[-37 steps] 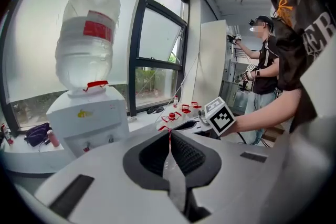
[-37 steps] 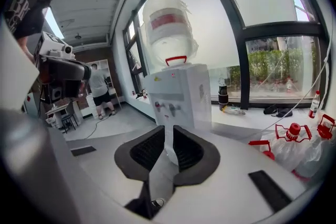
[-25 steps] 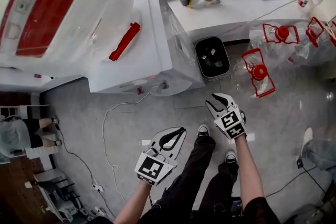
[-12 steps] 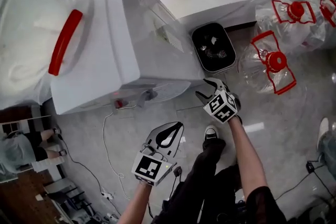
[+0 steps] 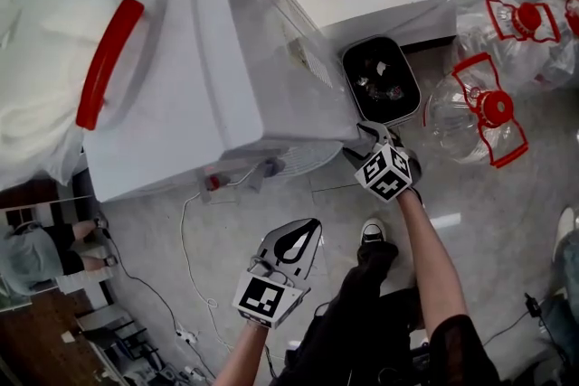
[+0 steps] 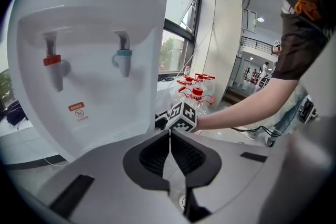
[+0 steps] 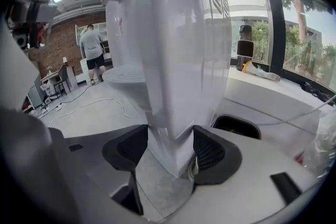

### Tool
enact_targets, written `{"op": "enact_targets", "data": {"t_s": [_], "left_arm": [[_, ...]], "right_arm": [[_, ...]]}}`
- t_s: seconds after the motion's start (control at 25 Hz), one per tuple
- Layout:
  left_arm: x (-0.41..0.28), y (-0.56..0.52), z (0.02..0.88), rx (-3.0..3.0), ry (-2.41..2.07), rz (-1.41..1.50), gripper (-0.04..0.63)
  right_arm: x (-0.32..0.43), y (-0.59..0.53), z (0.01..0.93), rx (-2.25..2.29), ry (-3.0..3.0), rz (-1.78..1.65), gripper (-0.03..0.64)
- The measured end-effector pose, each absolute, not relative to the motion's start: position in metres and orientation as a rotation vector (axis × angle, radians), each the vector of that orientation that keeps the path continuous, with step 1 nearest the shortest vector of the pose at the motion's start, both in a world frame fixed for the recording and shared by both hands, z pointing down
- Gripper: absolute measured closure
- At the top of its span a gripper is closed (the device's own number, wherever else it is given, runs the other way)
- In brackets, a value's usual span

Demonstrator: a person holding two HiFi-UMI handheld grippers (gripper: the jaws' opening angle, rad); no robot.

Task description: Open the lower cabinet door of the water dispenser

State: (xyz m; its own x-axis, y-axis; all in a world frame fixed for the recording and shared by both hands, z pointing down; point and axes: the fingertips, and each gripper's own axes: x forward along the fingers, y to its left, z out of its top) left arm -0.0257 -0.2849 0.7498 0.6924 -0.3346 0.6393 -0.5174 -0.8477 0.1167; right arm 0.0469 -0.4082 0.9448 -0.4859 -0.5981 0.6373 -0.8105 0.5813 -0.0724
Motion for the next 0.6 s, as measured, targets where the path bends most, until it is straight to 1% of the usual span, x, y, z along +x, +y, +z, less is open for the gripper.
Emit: {"op": "enact_targets", "data": {"t_s": [0.16,0.32,0.6], "left_arm": [[-0.033,-0.284,0.749,2.613,-0.703,0.895,0.577],[-0.044,-0.277,0.752,2.586,-0.739,0.896,0.578],[-0.042,-0.253,0.742,2.567,-0.747,0.892,0.577]], "right_arm": [[0.047,-0.407,0.946,1.138,-2.244,0.526,0.348],[0.044,-0.407,0.943,1.188,-2.247,0.592,0.371],[0.041,-0.401,0.942,1.212,-2.205,0.637,0.350]]}}
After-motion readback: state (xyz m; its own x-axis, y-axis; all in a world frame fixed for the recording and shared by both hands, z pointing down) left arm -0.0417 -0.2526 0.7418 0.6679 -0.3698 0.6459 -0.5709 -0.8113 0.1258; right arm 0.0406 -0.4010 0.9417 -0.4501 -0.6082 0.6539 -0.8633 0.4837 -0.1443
